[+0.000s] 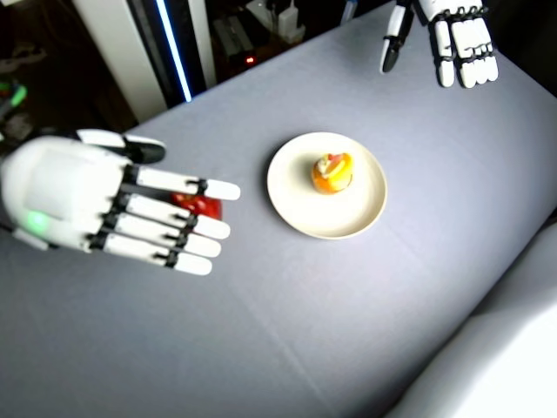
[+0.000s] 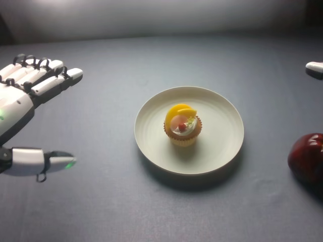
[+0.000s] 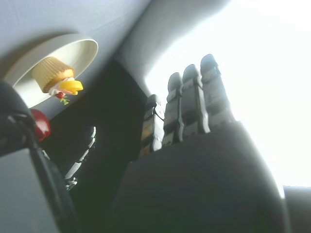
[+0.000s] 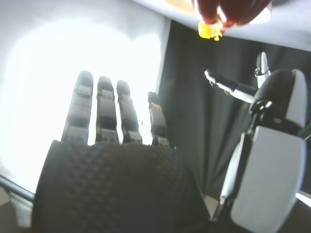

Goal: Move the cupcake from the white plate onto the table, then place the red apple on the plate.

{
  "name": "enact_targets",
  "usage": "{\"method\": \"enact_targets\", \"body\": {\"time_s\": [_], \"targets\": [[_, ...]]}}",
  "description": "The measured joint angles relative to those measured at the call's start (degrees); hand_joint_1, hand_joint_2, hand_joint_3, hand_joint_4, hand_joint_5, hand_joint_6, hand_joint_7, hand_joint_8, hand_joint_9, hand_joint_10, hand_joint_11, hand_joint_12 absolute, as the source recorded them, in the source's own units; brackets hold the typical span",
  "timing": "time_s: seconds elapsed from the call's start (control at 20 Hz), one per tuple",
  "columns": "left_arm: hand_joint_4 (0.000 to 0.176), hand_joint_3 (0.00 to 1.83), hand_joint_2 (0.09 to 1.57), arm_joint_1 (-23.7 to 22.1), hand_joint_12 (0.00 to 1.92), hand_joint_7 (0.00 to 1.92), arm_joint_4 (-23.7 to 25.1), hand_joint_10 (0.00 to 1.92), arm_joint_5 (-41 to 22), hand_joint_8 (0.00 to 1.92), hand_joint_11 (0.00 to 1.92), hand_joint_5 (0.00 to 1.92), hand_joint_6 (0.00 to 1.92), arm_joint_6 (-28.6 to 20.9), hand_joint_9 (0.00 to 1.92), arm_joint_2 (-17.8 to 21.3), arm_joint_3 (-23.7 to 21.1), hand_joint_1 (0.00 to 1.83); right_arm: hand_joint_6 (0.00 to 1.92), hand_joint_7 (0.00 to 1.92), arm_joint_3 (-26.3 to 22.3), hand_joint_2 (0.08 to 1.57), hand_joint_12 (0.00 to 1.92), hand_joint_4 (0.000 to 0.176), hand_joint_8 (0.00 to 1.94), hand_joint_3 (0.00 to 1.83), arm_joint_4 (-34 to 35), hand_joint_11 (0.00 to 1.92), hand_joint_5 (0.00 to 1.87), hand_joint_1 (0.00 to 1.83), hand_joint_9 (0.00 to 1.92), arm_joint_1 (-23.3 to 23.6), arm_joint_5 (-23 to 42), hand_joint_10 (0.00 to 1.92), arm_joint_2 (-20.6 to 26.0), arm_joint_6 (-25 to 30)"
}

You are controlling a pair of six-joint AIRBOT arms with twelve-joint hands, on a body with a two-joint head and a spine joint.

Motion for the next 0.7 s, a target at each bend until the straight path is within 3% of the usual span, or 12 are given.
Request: {"method": "enact_targets", "body": {"time_s": [0.05, 0.15, 0.2, 0.3, 0.35, 0.4, 0.45, 0.5, 0.55, 0.6, 0.65, 0.7], "targets": [[0.124, 0.0, 0.91, -0.37, 0.37, 0.05, 0.42, 0.0, 0.11, 0.0, 0.0, 0.11, 0.0, 0.0, 0.07, 0.0, 0.09, 0.63, 0.0, 0.16, 0.0, 0.88, 0.42, 0.087, 0.0, 0.0, -0.57, 0.03, 0.05, 0.7, 0.16, 0.15, -0.26, 0.0, -0.07, 0.0], [0.095, 0.0, 0.9, -3.04, 0.42, 0.1, 1.03, 0.01, 1.66, 0.01, 0.0, 0.17, 0.01, 0.0, 0.11, -2.21, 2.29, 0.73, 0.0, 0.15, 0.0, 0.88, 0.42, 0.104, 0.0, 0.0, -1.16, 0.04, 0.03, 0.66, 0.15, 0.39, -0.74, 0.0, -0.07, 0.0], [0.131, 0.0, 0.89, -5.6, 0.42, 0.1, 1.14, 0.01, 3.61, 0.01, 0.0, 0.17, 0.01, -0.02, 0.11, -4.0, 3.96, 0.74, 0.0, 0.14, 0.0, 0.89, 0.41, 0.099, 0.0, 0.0, -1.2, 0.01, 0.02, 0.66, 0.14, 0.7, -0.63, 0.0, -0.07, 0.02], [0.169, 0.0, 0.86, -11.17, 0.48, 0.13, 3.76, 0.0, 8.59, 0.0, 0.0, 0.18, 0.0, -0.79, 0.13, -7.91, 7.65, 0.65, 0.0, 0.13, 0.0, 0.88, 0.43, 0.103, 0.0, 0.0, -1.16, 0.04, 0.0, 0.61, 0.14, 0.68, -0.59, 0.0, -0.09, 0.0], [0.175, 0.0, 0.86, -14.64, 0.48, 0.16, 6.78, 0.0, 11.1, 0.0, 0.05, 0.2, 0.0, -1.57, 0.17, -10.21, 9.11, 0.72, 0.0, 0.11, 0.0, 0.87, 0.42, 0.117, 0.0, 0.0, -1.22, 0.01, 0.01, 0.64, 0.11, 0.7, -0.57, 0.0, -0.13, 0.02], [0.171, 0.0, 0.85, -17.44, 0.47, 0.15, 9.66, 0.0, 12.94, 0.0, 0.05, 0.21, 0.0, -1.84, 0.16, -12.24, 10.05, 0.83, 0.0, 0.08, 0.0, 0.88, 0.31, 0.155, 0.0, 0.0, -1.22, 0.0, 0.0, 0.7, 0.06, 0.7, -0.35, 0.0, -0.17, 0.0], [0.147, 0.0, 0.83, -20.24, 0.53, 0.18, 12.28, 0.0, 15.17, 0.0, 0.02, 0.24, 0.0, -2.03, 0.17, -15.1, 11.3, 0.88, 0.0, 0.02, 0.0, 0.86, 0.19, 0.15, 0.0, 0.0, -1.16, 0.0, 0.0, 0.76, 0.01, 0.7, 0.0, 0.0, -0.26, 0.0], [0.13, 0.0, 0.81, -21.2, 0.64, 0.21, 13.46, 0.0, 16.09, 0.0, 0.0, 0.27, 0.0, -2.64, 0.21, -16.63, 11.76, 0.92, 0.0, 0.0, 0.0, 0.86, 0.04, 0.171, 0.0, 0.0, -1.2, 0.0, 0.0, 0.8, 0.0, 0.76, 0.48, 0.0, -0.37, 0.02], [0.127, 0.0, 0.81, -21.86, 0.6, 0.23, 15.89, 0.0, 17.53, 0.0, 0.0, 0.28, 0.0, -3.56, 0.2, -19.02, 13.22, 0.94, 0.0, 0.0, 0.02, 0.88, 0.01, 0.153, 0.0, 0.01, -1.55, 0.0, 0.0, 0.83, 0.0, 1.09, 0.94, 0.0, -0.5, 0.02], [0.116, 0.0, 0.8, -22.29, 0.59, 0.24, 16.11, 0.01, 19.52, 0.0, 0.0, 0.3, 0.01, -3.8, 0.22, -20.63, 14.1, 1.01, 0.0, 0.0, 0.35, 0.88, 0.0, 0.171, 0.0, 0.0, -1.84, 0.0, 0.0, 0.8, 0.0, 1.4, 1.03, 0.0, -0.68, -0.02], [0.128, 0.0, 0.82, -22.51, 0.51, 0.21, 16.06, 0.01, 21.22, 0.0, 0.0, 0.27, 0.0, -3.98, 0.2, -21.99, 15.23, 0.98, 0.0, 0.0, 0.52, 0.88, 0.0, 0.175, 0.0, 0.0, -1.62, 0.0, 0.0, 0.76, 0.0, 1.66, 1.07, 0.0, -0.85, 0.0], [0.162, 0.0, 0.84, -22.8, 0.28, 0.19, 16.02, 0.01, 22.71, 0.01, 0.0, 0.23, 0.01, -3.93, 0.16, -22.8, 16.15, 0.93, 0.0, 0.0, 0.94, 0.89, 0.0, 0.176, 0.0, 0.01, -1.81, 0.0, 0.0, 0.73, 0.0, 2.05, 1.09, 0.0, -1.14, 0.02]]}}
